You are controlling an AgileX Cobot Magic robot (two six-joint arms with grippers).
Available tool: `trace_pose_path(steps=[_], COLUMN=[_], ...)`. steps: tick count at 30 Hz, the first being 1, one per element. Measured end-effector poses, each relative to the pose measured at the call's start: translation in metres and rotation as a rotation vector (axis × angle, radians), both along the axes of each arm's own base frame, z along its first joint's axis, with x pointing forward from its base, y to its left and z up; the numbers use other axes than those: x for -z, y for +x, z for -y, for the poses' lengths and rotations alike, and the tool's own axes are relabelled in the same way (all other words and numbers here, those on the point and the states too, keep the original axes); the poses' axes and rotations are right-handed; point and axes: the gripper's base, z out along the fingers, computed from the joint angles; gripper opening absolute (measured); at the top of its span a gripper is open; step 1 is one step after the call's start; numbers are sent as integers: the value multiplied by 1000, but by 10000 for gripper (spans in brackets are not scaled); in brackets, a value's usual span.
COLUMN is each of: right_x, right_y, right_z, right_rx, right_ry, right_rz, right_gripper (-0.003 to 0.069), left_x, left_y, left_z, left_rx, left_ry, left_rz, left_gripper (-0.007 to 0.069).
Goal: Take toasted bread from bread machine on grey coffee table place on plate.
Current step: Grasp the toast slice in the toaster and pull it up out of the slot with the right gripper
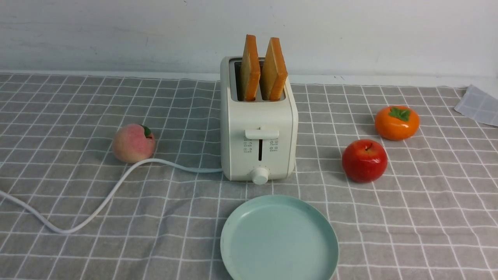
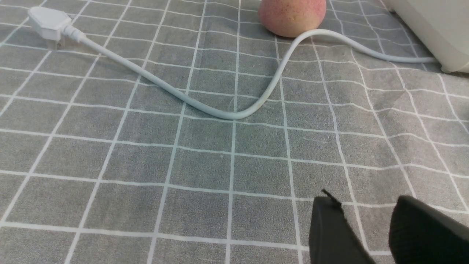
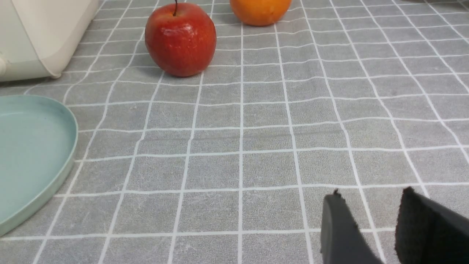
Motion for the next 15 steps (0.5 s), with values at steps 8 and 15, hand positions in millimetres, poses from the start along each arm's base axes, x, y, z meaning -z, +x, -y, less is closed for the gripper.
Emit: trace_pose_path(steps=[8,15], right_x=[0,0], right_y=[0,0], right_z=[0,0], right_rx=[0,-1], right_ry=[0,0], right_rz=[0,8], right_gripper=[239,239], left_x=[-2,-12], left_y=[1,3], left_z=[-1,-1], left_rx=[-2,-3], left_ry=[34,34], left_rz=[20,137], left_gripper=[238,238])
